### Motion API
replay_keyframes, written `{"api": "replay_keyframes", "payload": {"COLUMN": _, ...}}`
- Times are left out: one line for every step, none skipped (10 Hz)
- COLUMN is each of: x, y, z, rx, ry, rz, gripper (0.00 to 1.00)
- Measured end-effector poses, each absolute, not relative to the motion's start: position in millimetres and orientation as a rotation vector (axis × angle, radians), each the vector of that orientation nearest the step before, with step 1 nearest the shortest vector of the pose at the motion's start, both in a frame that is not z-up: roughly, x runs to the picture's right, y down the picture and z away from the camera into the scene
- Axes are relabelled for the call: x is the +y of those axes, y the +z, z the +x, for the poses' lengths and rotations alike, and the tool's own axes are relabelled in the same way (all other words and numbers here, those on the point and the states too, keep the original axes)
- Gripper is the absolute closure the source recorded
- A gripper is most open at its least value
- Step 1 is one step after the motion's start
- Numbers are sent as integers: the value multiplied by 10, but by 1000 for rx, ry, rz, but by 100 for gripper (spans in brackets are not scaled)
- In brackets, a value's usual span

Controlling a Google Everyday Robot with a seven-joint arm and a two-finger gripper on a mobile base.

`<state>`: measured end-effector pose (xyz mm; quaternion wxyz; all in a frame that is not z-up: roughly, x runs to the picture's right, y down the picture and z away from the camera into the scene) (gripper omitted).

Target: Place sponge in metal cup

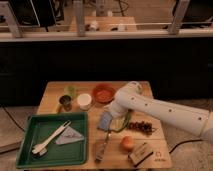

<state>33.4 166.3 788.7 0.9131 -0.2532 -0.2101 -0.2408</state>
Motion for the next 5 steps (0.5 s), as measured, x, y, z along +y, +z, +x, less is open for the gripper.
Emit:
{"api": "replay_keyframes", "payload": {"x": 1604, "y": 7820, "z": 252, "rx": -448, "ry": -588, "rz": -530, "gripper": 20}}
{"api": "replay_keyframes", "payload": {"x": 1573, "y": 7784, "z": 167, "rx": -456, "ry": -651, "rz": -546, "gripper": 20}}
{"api": "replay_keyframes", "payload": {"x": 1581, "y": 7785, "z": 101, "rx": -460, "ry": -699, "rz": -559, "gripper": 20}}
{"api": "replay_keyframes", "payload": {"x": 1609, "y": 7802, "z": 52, "rx": -464, "ry": -761, "rz": -576, "gripper": 20}}
{"api": "replay_keyframes", "payload": {"x": 1627, "y": 7813, "z": 16, "rx": -466, "ry": -793, "rz": -578, "gripper": 20}}
